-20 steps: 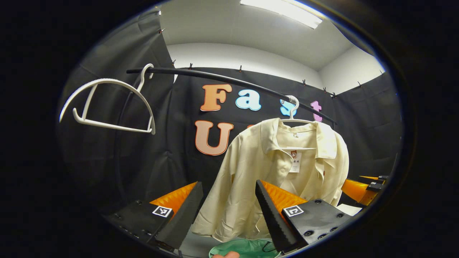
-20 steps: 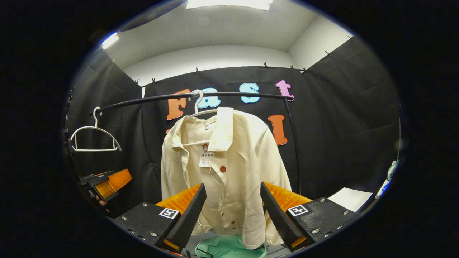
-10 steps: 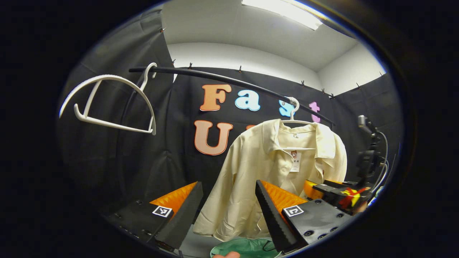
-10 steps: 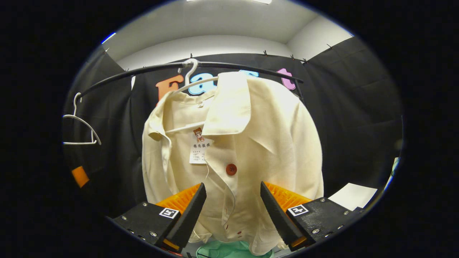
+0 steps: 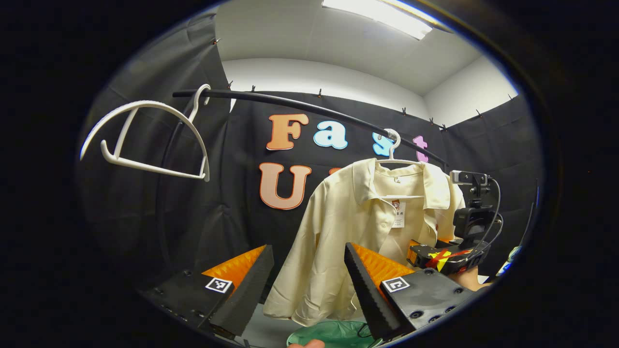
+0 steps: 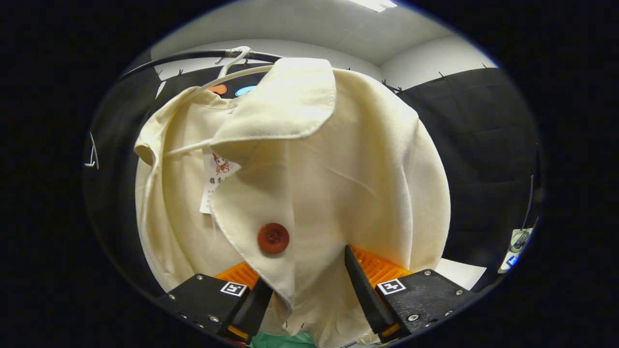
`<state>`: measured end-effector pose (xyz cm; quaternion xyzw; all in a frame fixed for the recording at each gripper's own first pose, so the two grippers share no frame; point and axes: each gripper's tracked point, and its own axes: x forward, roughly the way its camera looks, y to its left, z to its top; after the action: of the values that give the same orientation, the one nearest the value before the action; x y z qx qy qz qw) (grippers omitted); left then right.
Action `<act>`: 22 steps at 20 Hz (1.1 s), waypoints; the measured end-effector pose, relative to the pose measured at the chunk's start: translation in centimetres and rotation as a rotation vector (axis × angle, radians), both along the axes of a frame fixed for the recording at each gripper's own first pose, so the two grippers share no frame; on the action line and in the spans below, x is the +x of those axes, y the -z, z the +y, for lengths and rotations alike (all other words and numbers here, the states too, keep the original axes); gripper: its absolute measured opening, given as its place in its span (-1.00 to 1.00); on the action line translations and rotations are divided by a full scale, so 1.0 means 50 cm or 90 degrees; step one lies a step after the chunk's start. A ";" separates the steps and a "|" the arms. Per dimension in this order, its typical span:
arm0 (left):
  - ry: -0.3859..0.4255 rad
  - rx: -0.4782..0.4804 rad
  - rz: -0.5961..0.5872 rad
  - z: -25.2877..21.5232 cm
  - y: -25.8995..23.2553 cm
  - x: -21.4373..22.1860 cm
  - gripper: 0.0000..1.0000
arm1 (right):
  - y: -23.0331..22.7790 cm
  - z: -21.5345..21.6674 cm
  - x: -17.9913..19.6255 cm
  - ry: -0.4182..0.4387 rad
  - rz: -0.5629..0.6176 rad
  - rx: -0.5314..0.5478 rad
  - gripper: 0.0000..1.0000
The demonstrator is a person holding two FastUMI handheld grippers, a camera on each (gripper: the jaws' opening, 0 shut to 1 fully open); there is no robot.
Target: Grasp the clothes on the hanger with both hands and then place them into the laundry hamper below.
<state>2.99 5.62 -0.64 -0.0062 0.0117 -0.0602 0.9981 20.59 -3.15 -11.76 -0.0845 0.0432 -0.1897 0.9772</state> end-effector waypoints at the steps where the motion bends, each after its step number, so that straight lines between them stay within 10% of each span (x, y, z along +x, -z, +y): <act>1: 0.004 -0.001 -0.001 -0.003 -0.001 0.001 0.93 | 0.013 -0.020 -0.005 0.013 0.009 -0.012 0.52; 9: 0.076 -0.020 0.014 -0.089 0.026 0.040 0.94 | -0.018 -0.084 -0.084 0.006 0.010 0.037 -0.78; 17: 0.180 -0.043 0.055 -0.257 0.104 0.148 0.94 | -0.099 -0.034 -0.157 -0.080 0.007 0.008 -0.85; 22: 0.154 0.009 0.012 -0.298 0.141 0.223 0.94 | -0.124 -0.026 -0.181 -0.096 0.004 0.013 -0.85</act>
<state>14.12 -9.26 -7.68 0.0021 0.0223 -0.1798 0.9834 11.52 -4.43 -5.55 -0.0783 0.0417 -0.1150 0.9894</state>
